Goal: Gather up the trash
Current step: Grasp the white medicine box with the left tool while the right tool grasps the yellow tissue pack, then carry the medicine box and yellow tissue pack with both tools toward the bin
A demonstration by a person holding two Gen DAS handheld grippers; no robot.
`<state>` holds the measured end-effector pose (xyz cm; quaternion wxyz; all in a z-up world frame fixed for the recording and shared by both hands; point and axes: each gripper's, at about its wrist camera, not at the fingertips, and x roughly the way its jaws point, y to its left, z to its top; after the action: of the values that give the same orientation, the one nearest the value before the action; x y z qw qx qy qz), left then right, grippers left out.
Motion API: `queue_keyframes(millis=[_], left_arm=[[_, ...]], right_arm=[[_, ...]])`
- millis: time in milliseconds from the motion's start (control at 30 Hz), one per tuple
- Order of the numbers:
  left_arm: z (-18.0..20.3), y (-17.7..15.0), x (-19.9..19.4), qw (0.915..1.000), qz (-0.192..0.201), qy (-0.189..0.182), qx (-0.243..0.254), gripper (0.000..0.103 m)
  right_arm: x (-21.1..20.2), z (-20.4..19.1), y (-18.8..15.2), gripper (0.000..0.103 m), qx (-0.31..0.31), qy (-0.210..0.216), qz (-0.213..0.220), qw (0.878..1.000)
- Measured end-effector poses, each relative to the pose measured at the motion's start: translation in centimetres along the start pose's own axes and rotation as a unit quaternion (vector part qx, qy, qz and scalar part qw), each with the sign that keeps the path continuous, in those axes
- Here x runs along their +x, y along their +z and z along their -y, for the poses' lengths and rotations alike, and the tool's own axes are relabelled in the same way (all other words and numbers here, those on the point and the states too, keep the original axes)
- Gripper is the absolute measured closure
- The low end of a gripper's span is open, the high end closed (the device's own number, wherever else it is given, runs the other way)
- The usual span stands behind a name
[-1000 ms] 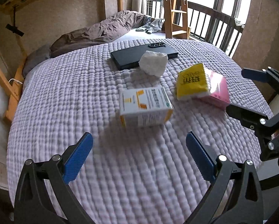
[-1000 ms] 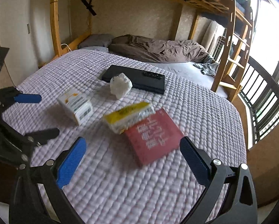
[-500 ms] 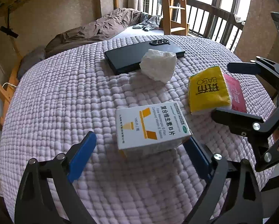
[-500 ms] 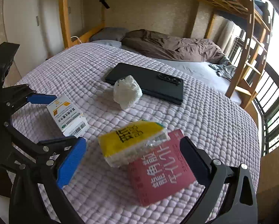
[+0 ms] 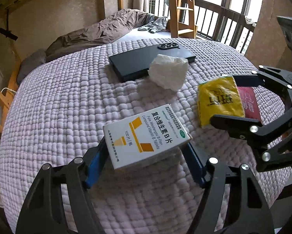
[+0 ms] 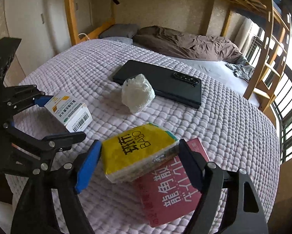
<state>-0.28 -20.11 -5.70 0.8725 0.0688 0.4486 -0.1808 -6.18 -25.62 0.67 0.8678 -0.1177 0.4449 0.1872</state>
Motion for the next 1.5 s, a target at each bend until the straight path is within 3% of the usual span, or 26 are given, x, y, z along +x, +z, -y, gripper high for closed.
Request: queue_keyframes(millis=[500,1500], left_arm=[[0.7,-0.3,-1.8,1.0000,0.005,0.002,-0.001,0.029],[2.4,-5.0,-7.4,0.9998,-0.001,-0.008,-0.019,0.029]], right_arm=[[-2.8,1.0,-1.5,0.027,0.084,0.015,0.018,0.996],[-8.7,-3.0,-6.7,0.027,0.150,0.030,0.027,0.988]])
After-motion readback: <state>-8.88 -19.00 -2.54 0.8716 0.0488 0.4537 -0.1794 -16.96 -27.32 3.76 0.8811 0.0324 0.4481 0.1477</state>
